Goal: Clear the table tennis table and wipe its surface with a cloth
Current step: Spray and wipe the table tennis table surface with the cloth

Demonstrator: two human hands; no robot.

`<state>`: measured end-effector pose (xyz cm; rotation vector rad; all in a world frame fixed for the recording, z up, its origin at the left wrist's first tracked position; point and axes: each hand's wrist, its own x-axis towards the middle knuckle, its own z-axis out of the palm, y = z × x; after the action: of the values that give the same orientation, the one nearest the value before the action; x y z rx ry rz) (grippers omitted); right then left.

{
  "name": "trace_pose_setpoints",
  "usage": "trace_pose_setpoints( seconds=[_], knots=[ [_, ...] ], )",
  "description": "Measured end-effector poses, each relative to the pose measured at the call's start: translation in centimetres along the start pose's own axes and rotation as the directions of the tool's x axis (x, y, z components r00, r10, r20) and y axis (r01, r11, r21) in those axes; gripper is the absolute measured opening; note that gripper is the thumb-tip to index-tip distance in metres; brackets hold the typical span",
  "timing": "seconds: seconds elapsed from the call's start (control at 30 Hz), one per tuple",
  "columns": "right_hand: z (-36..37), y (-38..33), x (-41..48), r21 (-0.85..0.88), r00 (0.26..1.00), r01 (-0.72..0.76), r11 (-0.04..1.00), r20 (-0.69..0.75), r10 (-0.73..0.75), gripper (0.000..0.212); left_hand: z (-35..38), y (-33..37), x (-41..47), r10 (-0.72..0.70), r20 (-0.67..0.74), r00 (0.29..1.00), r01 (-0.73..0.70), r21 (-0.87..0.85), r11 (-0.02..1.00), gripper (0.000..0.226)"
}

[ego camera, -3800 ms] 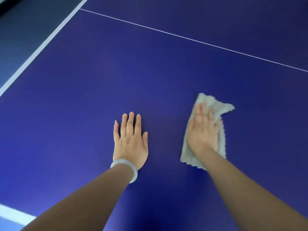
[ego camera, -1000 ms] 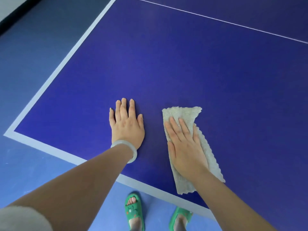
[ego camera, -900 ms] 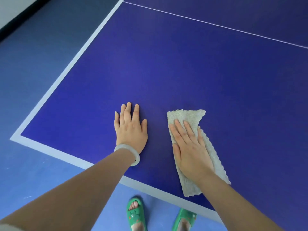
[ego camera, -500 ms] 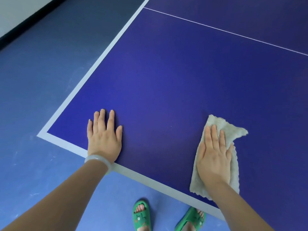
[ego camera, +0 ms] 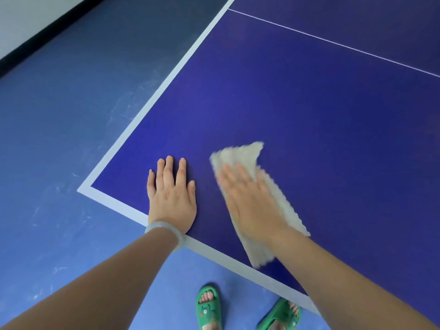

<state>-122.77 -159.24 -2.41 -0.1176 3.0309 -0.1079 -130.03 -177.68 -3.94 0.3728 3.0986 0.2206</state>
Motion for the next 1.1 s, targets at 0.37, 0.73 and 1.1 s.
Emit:
trace_pose_setpoints(
  seconds=[0.37,0.73,1.1],
  knots=[
    [-1.4,8.5,-0.6,0.200,0.800,-0.583,0.788,-0.026,0.599,0.055,-0.1,0.3,-0.3,0.004,0.014,1.000,-0.004,-0.006,1.000,0.057],
    [-0.9,6.8,5.8,0.081,0.997,-0.072,0.994,0.014,0.071,0.051,0.0,0.2,-0.2,0.001,0.013,1.000,-0.001,0.013,1.000,0.057],
    [1.2,-3.4,-6.8,-0.088,0.992,0.123,0.988,0.043,-0.120,0.059,-0.3,-0.1,-0.3,0.016,0.008,1.000,-0.015,-0.054,0.998,0.056]
  ],
)
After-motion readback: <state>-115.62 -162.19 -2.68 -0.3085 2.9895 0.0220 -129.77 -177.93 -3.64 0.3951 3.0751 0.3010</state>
